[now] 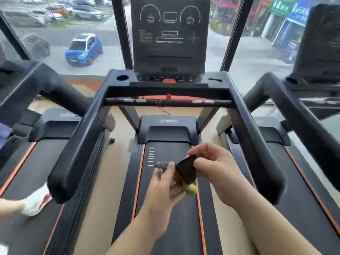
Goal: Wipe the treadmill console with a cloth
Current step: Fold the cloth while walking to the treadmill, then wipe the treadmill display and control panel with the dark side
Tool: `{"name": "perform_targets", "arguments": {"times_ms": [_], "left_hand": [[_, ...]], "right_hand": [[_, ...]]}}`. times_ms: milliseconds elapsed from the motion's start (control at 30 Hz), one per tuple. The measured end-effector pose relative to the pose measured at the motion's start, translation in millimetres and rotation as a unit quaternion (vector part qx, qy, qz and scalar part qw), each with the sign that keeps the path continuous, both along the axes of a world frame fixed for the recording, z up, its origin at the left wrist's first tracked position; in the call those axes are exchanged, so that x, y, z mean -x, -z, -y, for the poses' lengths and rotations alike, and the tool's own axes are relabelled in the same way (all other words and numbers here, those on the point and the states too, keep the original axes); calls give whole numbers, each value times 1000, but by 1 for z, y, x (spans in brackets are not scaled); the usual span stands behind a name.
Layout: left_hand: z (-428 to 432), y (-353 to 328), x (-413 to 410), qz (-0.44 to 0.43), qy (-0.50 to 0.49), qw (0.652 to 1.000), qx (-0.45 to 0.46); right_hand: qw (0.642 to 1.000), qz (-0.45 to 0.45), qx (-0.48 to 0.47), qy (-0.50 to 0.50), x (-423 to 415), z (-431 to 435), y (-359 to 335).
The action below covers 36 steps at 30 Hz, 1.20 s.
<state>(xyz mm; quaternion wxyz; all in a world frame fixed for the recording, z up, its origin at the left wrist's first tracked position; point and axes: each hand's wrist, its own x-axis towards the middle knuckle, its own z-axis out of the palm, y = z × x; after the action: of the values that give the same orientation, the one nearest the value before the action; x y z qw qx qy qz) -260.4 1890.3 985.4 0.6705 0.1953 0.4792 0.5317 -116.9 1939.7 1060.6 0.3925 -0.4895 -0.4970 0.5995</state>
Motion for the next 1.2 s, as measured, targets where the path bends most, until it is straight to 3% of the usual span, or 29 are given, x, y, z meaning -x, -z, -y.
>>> {"name": "perform_targets", "arguments": {"times_ms": [100,200,267,400,500,567,667,733,833,933,1100,1200], "left_hand": [[-63,-41,-4,-9,1,1000,2],[-129,-62,-16,-144,-12,989,-32],[-157,-77,-17,-225,-15,972,-70],[-237,-100,-17,-362,-18,916,-172],[-294,-104,-2,-441,-66,877,-181],[-323,-107,9,-432,-102,883,-154],[-368,-117,15,-254,-52,956,-136],[-404,-116,26,-195,-41,970,-140],[-470,-112,57,-195,-80,965,-154],[-534,-117,97,-218,-100,962,-134],[-641,-137,179,-265,-172,945,-89],[-691,-159,228,-307,-233,915,-117]], "right_hand": [[999,34,-34,5,2,-53,-34],[988,126,-82,34,-10,-118,-40],[985,161,-61,18,-15,-150,-36],[994,100,21,-43,-20,-230,-30],[999,32,-10,-20,-15,-286,-44],[999,12,-39,-26,-7,-322,-55],[996,-27,-59,-57,16,-378,-68],[994,-24,-68,-81,38,-416,-70],[980,74,-134,-129,74,-479,-72],[942,196,-226,-150,111,-549,-81],[903,265,-337,25,163,-676,-101],[858,304,-409,65,185,-739,-114]]}}
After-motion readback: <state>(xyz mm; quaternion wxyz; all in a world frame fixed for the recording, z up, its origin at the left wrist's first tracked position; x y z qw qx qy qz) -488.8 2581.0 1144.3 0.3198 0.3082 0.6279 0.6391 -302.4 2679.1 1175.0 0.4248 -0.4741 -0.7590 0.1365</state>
